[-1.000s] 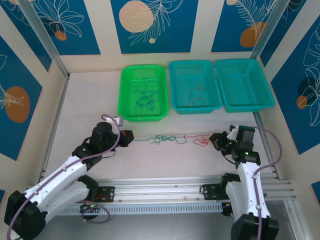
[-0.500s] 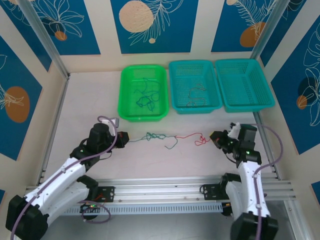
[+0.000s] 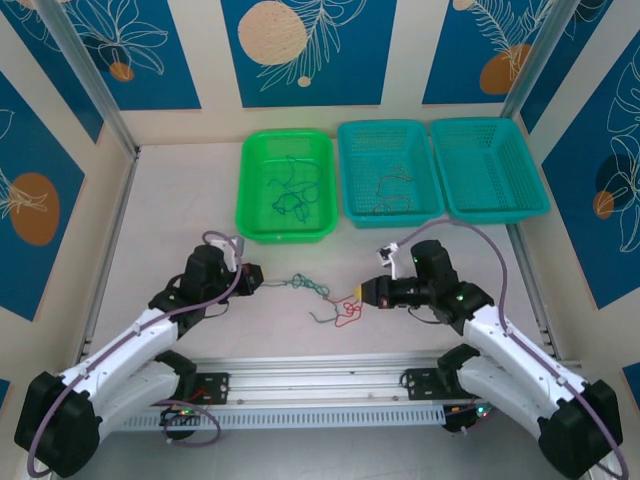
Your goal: Untangle the cables
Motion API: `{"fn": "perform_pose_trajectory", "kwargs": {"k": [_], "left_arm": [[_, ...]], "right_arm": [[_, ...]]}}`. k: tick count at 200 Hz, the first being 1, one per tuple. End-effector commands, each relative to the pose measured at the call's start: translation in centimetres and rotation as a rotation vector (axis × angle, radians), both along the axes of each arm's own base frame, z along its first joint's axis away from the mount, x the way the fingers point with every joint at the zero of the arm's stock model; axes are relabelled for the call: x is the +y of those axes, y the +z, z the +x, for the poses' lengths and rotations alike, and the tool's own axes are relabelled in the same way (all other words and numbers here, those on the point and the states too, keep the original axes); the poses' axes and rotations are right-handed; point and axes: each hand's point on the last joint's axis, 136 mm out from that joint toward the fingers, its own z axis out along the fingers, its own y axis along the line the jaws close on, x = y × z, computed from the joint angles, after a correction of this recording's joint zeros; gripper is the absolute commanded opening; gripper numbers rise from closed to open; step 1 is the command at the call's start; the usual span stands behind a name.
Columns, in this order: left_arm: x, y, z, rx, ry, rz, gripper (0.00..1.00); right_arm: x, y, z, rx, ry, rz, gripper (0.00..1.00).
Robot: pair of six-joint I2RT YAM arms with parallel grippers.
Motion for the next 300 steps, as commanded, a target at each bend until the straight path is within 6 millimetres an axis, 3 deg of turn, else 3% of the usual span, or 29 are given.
{"fn": "perform_pose_trajectory", "kwargs": {"k": [1,29,60,84,109,138,162,193,234,263,300], "left_arm": [[0.3,-0.9,0.2,0.008,0.022,0.001,0.0],[0.9,-1.3,0.3,0.005,0.046,0.019,0.0],[-0.3,0.1,0.7,-0.033,0.006,-0.038,0.0],[-1.7,1.5,1.2,-0.055,-0.039,-0.101,0.0],[-2.4,2.1,1.6,-0.053,-0.053,-0.13,0.0],[-1.8,1.4,1.4,-0.036,-0.038,-0.085,0.0],[-0.5,0.1,1.0,-0.021,0.0,-0.02,0.0],[0.6,-0.9,0.3,-0.023,0.018,0.026,0.0],[1.0,-1.6,-1.1,-0.012,-0.037,0.083,0.0],[1.4,-1.8,-1.9,-0.013,-0.057,0.112,0.0],[1.2,-0.8,-2.1,-0.037,-0.061,0.075,0.0]], "right_arm": [[2.5,3.2,-1.2,-0.079,0.156,0.075,0.0],[3.8,3.1,-1.8,-0.07,0.221,0.043,0.0],[4.4,-1.7,-0.2,0.021,0.14,-0.094,0.0],[6.1,-5.4,0.1,0.066,0.133,-0.179,0.0],[8.2,-7.2,0.6,0.08,0.152,-0.216,0.0],[10.3,-5.9,0.6,0.067,0.207,-0.178,0.0],[10.2,-3.5,1.2,0.004,0.183,-0.156,0.0],[7.5,-1.3,2.9,-0.088,0.059,-0.224,0.0],[2.0,5.2,6.5,-0.247,-0.191,-0.153,0.0],[-4.6,9.8,11.0,-0.332,-0.497,-0.097,0.0],[-13.3,11.2,18.6,-0.36,-0.876,-0.122,0.0]]}}
